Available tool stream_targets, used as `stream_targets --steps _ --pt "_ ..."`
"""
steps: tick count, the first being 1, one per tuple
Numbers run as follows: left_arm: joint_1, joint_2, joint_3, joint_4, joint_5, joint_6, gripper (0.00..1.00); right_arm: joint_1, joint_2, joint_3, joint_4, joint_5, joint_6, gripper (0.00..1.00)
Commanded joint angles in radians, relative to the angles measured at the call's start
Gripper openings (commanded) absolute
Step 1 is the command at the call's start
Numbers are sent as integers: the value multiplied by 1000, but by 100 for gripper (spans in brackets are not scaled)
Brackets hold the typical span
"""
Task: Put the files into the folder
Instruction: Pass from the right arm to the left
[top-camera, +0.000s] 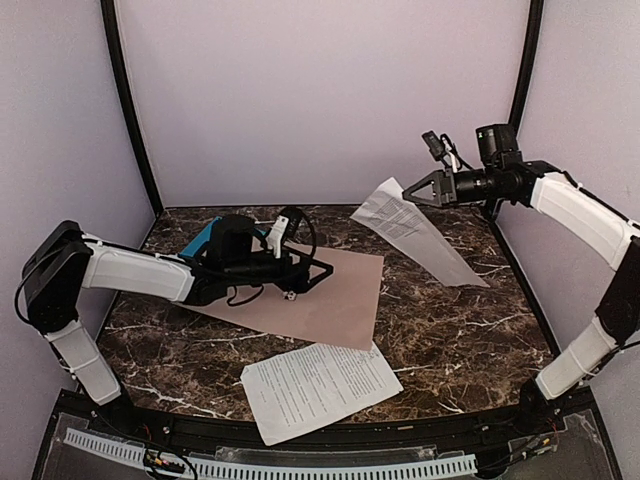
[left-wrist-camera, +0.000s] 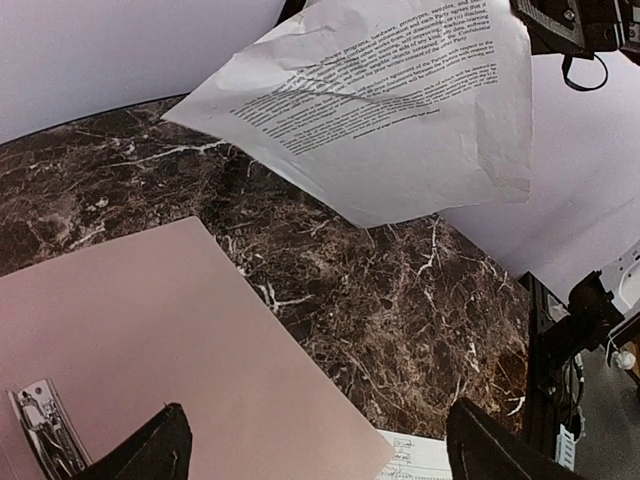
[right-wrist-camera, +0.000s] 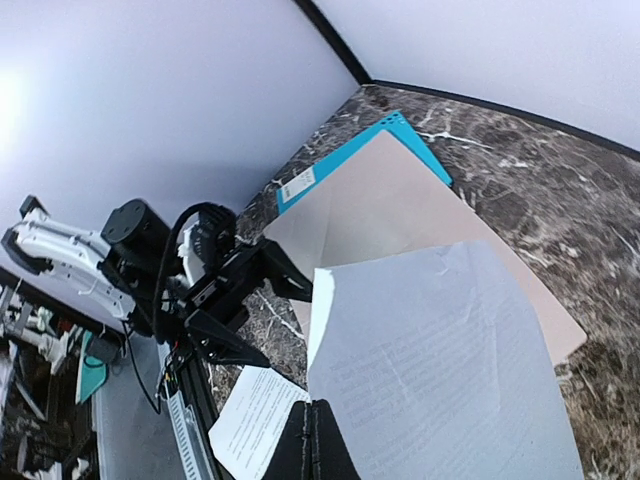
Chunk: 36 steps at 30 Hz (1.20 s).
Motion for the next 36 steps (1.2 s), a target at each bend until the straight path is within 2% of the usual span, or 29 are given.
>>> stream_targets --steps 1,6,12,16,22,24,28,29,30,31,32,33,36 --pt "20 -96 34 -12 104 229 88 101 65 107 -88 -69 -68 0" --pt "28 -190 66 -205 51 525 87 188 108 181 -163 -83 -111 0" --pt "34 -309 63 -343 21 720 89 262 145 218 -219 -118 -158 0" --pt "35 -300 111 -443 76 790 89 294 158 230 -227 -145 -171 0" --pt "35 -215 204 -554 208 808 87 309 153 238 -217 -167 -169 0" --pt "34 -190 226 -597 246 809 81 308 150 240 -218 -153 -169 0" --pt "34 -184 233 -646 305 801 55 308 147 227 -208 -107 -172 0" --pt "34 -187 232 -652 333 797 43 308 147 220 -201 -97 -169 0" --pt "35 -192 232 -656 347 791 37 308 147 212 -192 -90 -166 0" --pt "34 -193 233 -664 361 789 17 309 146 205 -180 -83 -160 0" --pt "34 -197 238 -679 360 788 5 309 146 199 -174 -69 -159 0" --pt "34 -200 248 -690 352 793 3 309 144 195 -174 -53 -164 1" --pt "34 -214 277 -770 309 818 1 309 122 180 -192 35 -208 23"
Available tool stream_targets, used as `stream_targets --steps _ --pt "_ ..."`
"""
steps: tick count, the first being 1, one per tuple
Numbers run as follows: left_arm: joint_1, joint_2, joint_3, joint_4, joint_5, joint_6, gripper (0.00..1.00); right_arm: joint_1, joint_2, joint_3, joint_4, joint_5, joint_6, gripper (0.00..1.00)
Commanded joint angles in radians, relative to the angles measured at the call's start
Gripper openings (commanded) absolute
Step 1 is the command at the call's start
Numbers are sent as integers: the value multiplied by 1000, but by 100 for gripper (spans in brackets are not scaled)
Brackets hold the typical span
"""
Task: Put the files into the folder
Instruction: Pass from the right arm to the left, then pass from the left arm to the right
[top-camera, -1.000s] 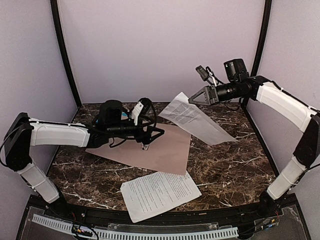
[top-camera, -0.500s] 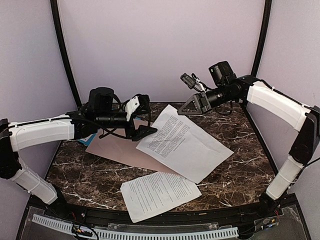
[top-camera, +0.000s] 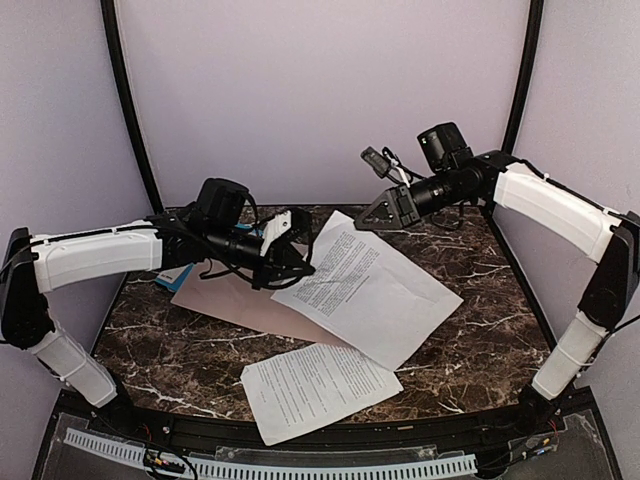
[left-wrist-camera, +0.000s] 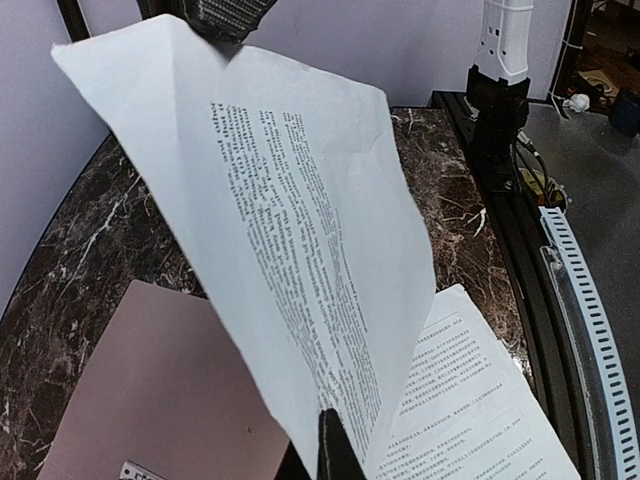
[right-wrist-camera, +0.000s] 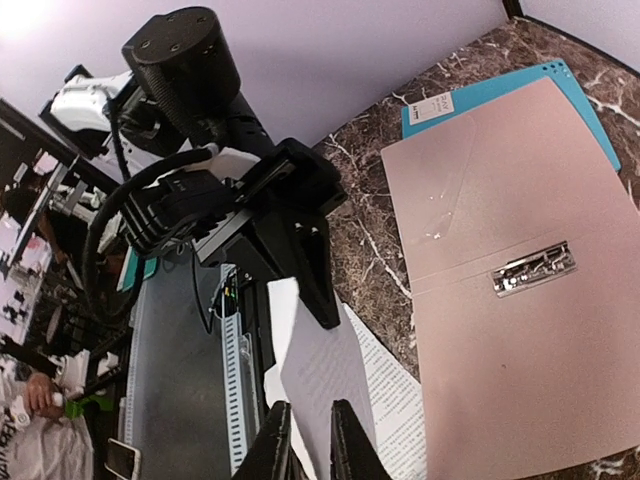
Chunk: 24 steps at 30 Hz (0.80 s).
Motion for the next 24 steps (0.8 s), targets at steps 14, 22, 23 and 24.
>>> stream_targets --steps 14,22,23,24 --pt "4 34 212 -368 30 81 1 85 -39 -42 -140 264 -294 58" --pt "8 70 244 -403 11 83 1 108 -34 -69 -162 266 -331 20" --pt "10 70 244 -400 7 80 1 108 -34 -70 -162 267 -331 11" --pt "12 70 243 -396 7 71 1 108 -33 -70 -159 270 -328 0"
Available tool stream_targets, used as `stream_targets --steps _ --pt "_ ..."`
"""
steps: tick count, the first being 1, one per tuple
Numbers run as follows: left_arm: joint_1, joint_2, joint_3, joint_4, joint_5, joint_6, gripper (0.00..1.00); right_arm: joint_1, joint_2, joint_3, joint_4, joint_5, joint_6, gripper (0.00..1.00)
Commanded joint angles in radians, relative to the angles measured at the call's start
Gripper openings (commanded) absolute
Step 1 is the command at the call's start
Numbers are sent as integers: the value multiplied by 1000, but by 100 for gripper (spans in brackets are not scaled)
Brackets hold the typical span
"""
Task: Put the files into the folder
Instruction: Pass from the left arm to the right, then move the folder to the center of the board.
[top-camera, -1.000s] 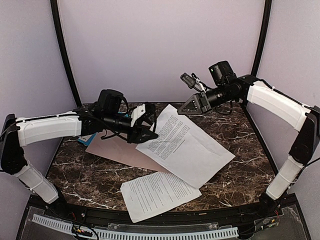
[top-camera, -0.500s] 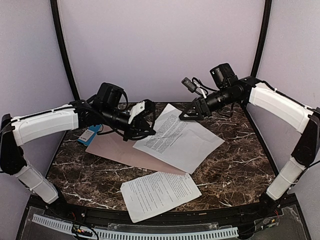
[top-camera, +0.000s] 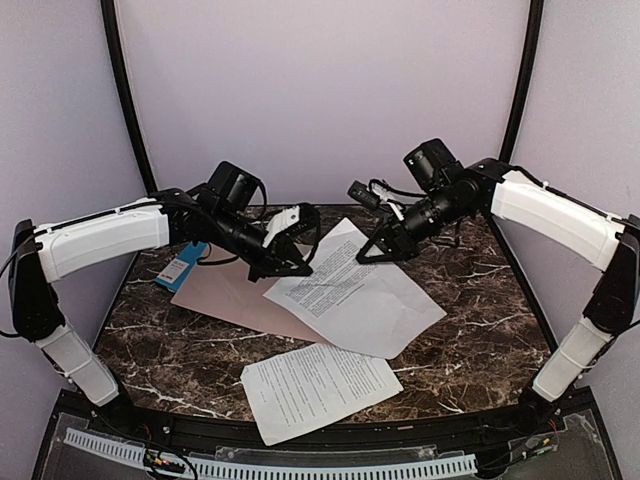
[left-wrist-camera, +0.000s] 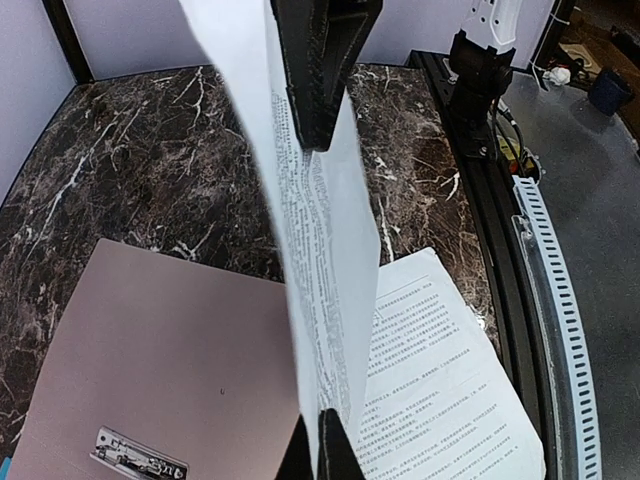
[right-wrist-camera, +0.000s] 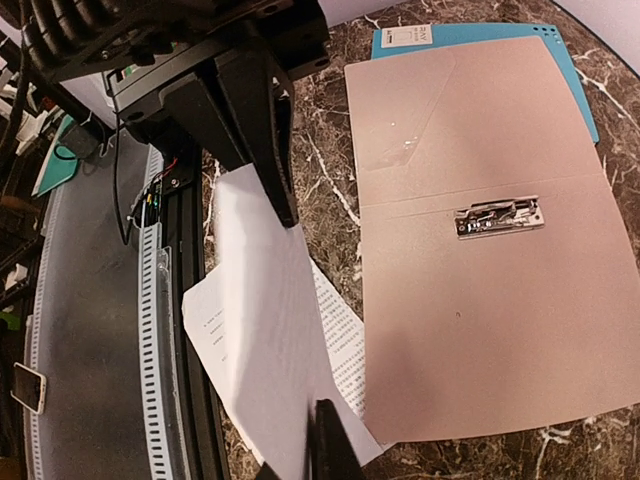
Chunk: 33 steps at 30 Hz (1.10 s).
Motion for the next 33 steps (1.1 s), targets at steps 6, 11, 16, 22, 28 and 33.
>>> stream_targets --steps 6,11,16,22,28,33 --pt "48 -62 -51 90 -30 -100 25 -14 1 -5 31 24 46 0" --pt "78 -169 -206 347 -402 -232 73 -154 -25 0 124 -93 211 0" --pt "166 -185 -231 359 -684 -403 95 -209 -41 8 171 -155 305 0" --pt "408 -94 -182 230 -639 -657 97 -215 -66 9 194 -151 364 0" --pt "589 -12 -203 213 -543 -750 99 -215 -70 -13 219 -169 370 0" --pt "656 125 -154 182 -508 -735 97 -216 -67 -46 239 -177 370 0"
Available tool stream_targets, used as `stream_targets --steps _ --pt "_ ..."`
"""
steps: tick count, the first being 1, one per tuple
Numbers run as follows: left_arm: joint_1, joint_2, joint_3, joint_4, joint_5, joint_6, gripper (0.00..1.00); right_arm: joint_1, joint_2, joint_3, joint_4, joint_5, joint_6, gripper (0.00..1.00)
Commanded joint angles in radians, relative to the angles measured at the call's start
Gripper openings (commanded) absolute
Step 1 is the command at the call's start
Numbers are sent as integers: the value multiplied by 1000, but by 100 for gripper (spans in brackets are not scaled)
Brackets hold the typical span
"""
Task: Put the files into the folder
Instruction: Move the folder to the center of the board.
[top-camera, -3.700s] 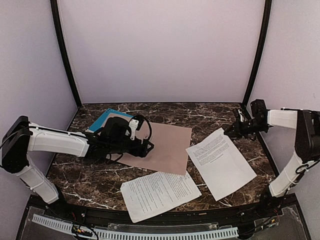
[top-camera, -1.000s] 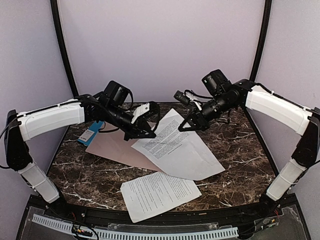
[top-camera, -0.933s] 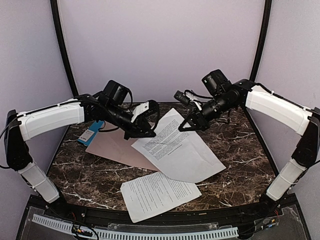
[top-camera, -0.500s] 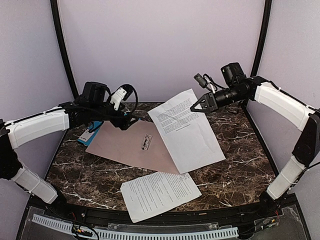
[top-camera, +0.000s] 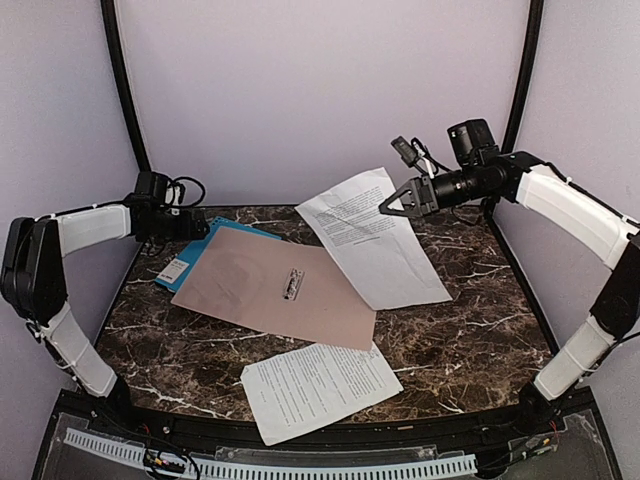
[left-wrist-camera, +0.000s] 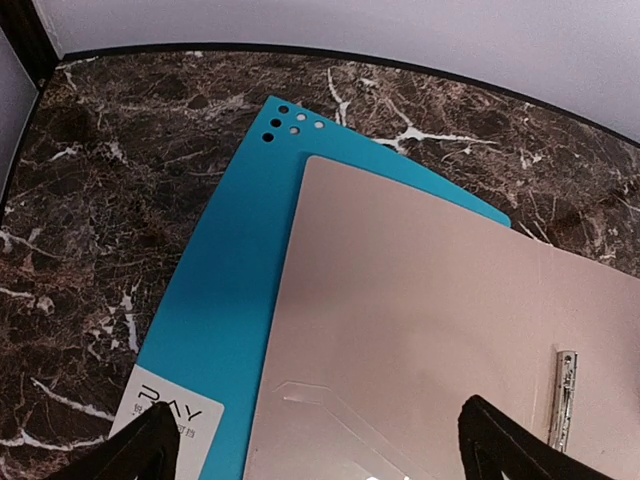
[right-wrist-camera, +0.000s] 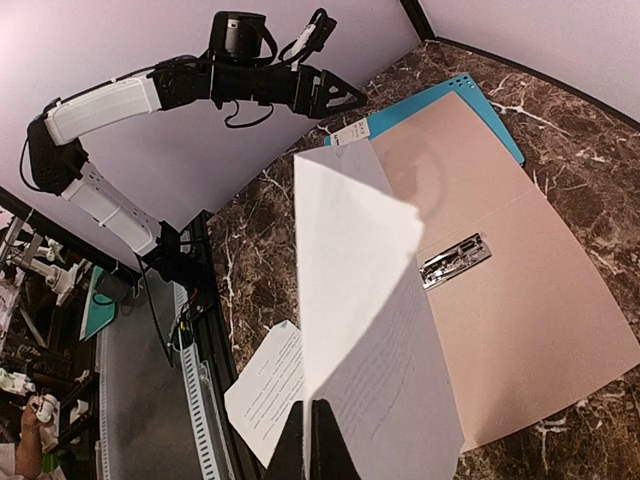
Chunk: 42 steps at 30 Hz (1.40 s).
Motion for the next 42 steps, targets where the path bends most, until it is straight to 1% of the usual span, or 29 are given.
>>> stream_targets --steps 1,3,9,12,15,18,25,31,34,37,39,42 --pt "43 126 63 -73 64 -18 94 4 -14 -42 49 -23 14 0" --pt "52 180 98 -97 79 -5 90 4 -16 -57 56 -25 16 0" --pt "56 272 145 -112 91 11 87 3 -32 -95 60 -19 15 0" --pt "55 302 159 -122 140 15 83 4 -32 -105 64 -20 16 0" --pt "55 315 139 -111 189 5 77 3 -27 -110 71 -21 20 0" --pt "51 316 111 -103 218 -1 75 3 -19 -106 73 -23 23 0" --pt "17 308 60 -95 210 -8 70 4 -4 -93 75 -21 27 0" --pt "-76 276 -22 -60 206 -27 64 -7 -8 -92 74 11 37 0" --pt "-123 244 -80 -26 216 -67 59 -23 -13 -90 78 24 54 0" --pt "-210 215 -129 23 225 -110 57 -39 -18 -88 89 32 81 0" --pt "-269 195 -165 41 203 -138 55 -40 -21 -87 105 32 100 0" --pt "-338 168 -181 57 180 -171 53 -39 -30 -87 139 8 135 0"
